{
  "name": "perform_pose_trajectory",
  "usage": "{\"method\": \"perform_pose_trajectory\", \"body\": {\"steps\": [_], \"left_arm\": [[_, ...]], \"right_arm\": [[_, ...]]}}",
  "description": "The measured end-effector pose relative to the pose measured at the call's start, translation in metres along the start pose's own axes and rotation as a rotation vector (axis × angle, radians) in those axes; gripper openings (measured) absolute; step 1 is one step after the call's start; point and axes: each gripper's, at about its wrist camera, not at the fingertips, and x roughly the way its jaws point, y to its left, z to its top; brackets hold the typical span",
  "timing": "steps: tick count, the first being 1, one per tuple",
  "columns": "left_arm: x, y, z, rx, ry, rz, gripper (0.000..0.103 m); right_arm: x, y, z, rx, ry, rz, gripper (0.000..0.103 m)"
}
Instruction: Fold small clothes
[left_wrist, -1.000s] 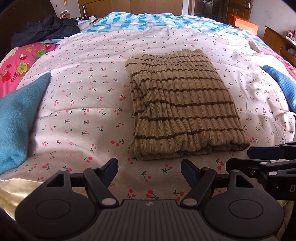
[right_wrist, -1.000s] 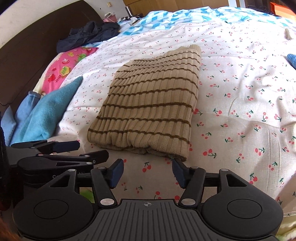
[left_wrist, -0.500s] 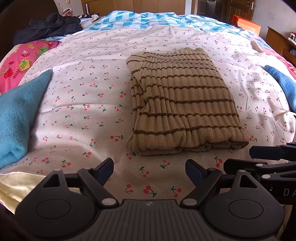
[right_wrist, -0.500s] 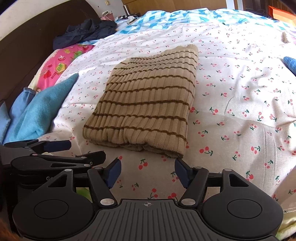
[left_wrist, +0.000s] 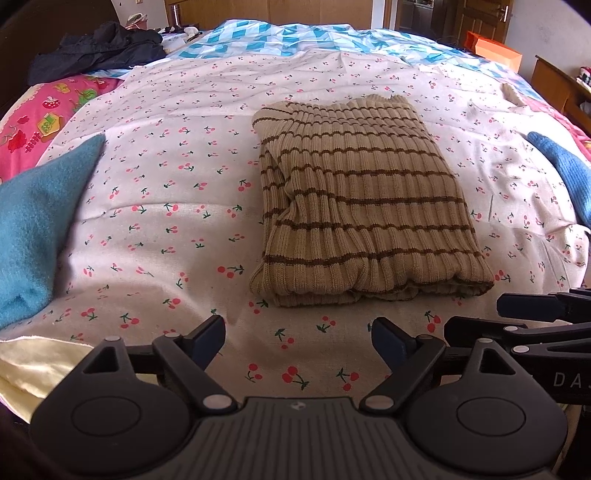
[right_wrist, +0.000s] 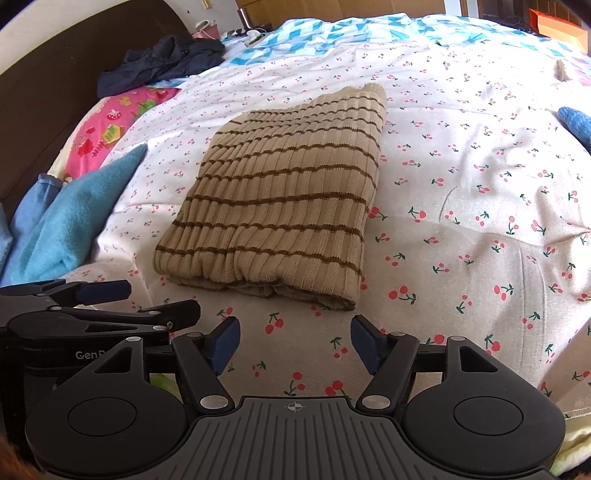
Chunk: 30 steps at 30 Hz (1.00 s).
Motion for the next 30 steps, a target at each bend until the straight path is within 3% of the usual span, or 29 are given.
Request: {"method": "perform_pose_trajectory", "body": {"steps": [13,30], "left_arm": [[-0.0052,-0.0019,-0.0012,0.009,-0.029,-0.001,0.092],[-0.0044,-0.0044,-0.0019,0.023,-0.026,-0.009,0.092]], "right_arm": [[0.0019,0.0003,-0.0001,-0.035,-0.031,-0.098,0.067],[0.0016,0.0008,0.0004,-0.046,-0.039,-0.124,0.067]]}}
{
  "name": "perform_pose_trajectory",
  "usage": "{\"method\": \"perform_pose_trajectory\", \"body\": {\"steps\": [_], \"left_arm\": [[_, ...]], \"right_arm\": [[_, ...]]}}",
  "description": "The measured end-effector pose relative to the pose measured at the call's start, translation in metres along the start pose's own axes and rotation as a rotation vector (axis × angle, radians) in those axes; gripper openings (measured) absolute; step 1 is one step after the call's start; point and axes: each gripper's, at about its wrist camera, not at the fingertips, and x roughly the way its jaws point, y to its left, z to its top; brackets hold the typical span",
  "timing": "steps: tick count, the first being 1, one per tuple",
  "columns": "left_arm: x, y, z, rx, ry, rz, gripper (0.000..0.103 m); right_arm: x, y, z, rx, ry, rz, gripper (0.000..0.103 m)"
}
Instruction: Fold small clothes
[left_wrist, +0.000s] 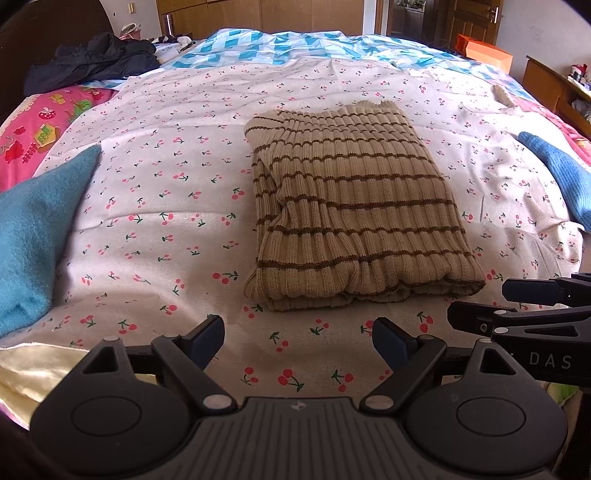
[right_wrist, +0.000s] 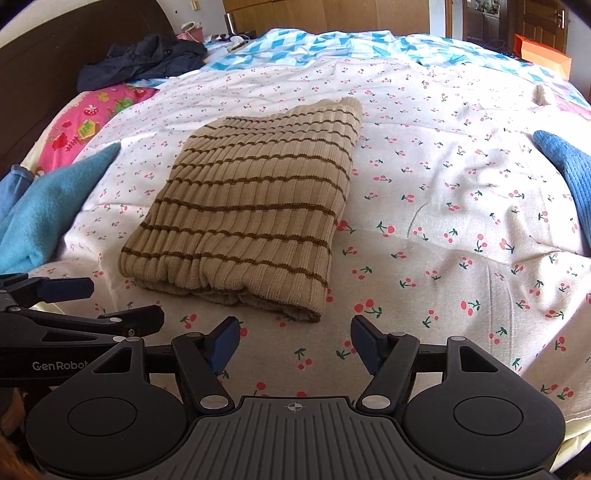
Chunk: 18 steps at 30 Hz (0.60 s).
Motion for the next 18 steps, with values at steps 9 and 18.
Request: {"method": "perform_pose_trajectory", "body": {"steps": [9,18], "left_arm": [[0.0003,0.0007,-0.0009,-0.001,0.001,0.002,0.092],[0.0001,0.0012,-0.0013,-0.004,0.001,-0.005,0.092]], "right_arm": [[0.0002,-0.0004,-0.0007,0.005,0.001,0.003,0.067],[-0.0005,0.0004,-0.0006,0.004,-0.001,0.001,0.067]]}}
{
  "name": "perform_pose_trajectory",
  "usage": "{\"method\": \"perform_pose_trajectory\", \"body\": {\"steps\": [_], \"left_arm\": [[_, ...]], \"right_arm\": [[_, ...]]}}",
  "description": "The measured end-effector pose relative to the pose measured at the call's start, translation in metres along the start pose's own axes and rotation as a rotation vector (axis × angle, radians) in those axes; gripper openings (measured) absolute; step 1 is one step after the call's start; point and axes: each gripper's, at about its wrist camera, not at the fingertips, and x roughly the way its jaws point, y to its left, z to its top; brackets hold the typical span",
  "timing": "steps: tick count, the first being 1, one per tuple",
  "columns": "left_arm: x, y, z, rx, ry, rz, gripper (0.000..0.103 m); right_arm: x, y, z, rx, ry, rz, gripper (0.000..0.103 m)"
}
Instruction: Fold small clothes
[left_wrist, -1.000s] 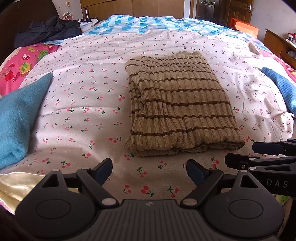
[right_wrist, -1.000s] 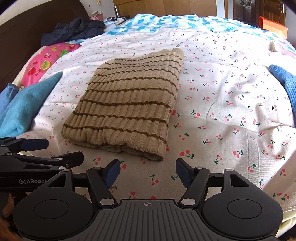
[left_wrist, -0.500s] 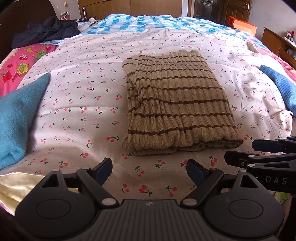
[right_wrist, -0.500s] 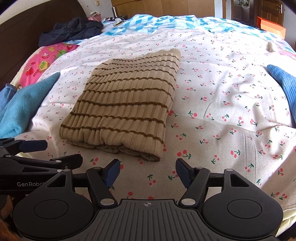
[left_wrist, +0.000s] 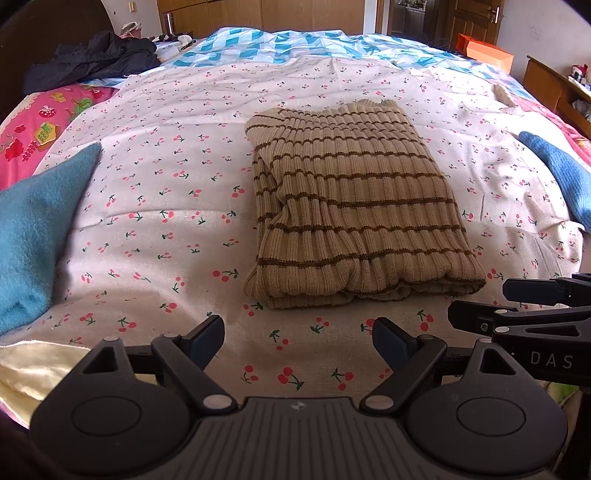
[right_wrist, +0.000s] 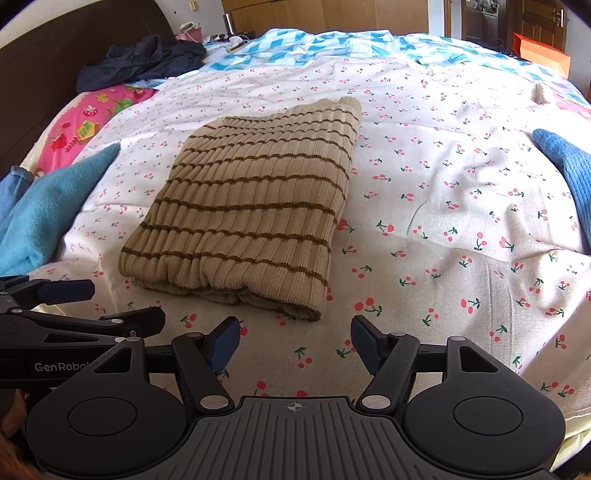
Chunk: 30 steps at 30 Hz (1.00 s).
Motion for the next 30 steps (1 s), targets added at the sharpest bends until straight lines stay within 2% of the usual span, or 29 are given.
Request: {"method": "perform_pose_trajectory", "body": {"steps": [30], "left_arm": [[-0.0009,-0.0009,-0.0006,0.002,-0.006,0.028,0.092]], "right_arm": [[-0.002,0.0025,-0.0019,0.013,0.007,0.017,0.067]]}}
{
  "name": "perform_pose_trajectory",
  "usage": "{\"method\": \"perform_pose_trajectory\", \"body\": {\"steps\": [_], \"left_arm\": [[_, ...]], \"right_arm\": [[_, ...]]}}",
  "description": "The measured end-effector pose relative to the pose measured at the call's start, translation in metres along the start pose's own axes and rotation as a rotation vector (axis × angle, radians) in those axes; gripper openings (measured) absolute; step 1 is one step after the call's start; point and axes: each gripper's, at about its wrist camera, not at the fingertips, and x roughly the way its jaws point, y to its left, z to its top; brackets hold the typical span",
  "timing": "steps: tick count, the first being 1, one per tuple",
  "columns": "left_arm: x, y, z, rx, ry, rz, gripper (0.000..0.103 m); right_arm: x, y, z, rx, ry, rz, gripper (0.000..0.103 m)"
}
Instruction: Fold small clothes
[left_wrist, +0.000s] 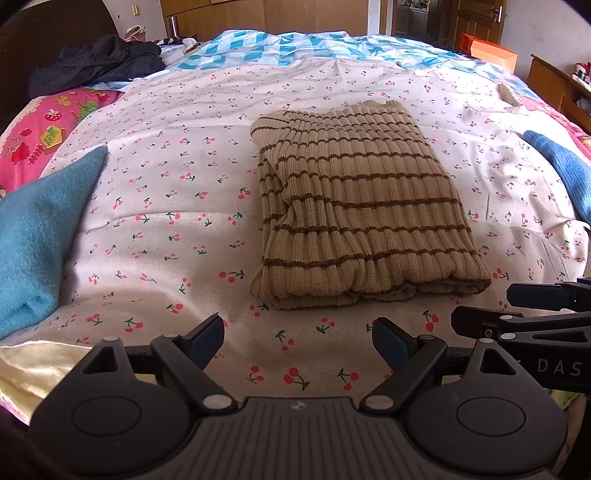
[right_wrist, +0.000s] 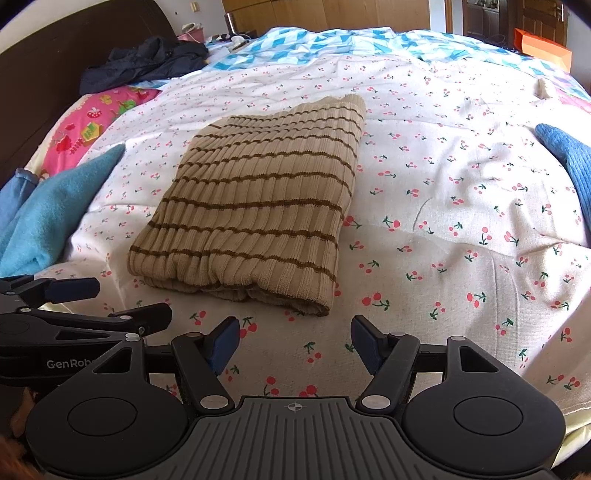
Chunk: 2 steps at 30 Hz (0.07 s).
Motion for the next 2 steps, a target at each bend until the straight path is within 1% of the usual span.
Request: {"method": "perform_pose_trajectory", "body": {"steps": [2], "left_arm": [[0.0002,0.0001,0.0,-0.001,0.002,-0.002,0.092]], "right_arm": [[0.0,0.0,0.0001,0.0,-0.001,0.0,0.067]]}}
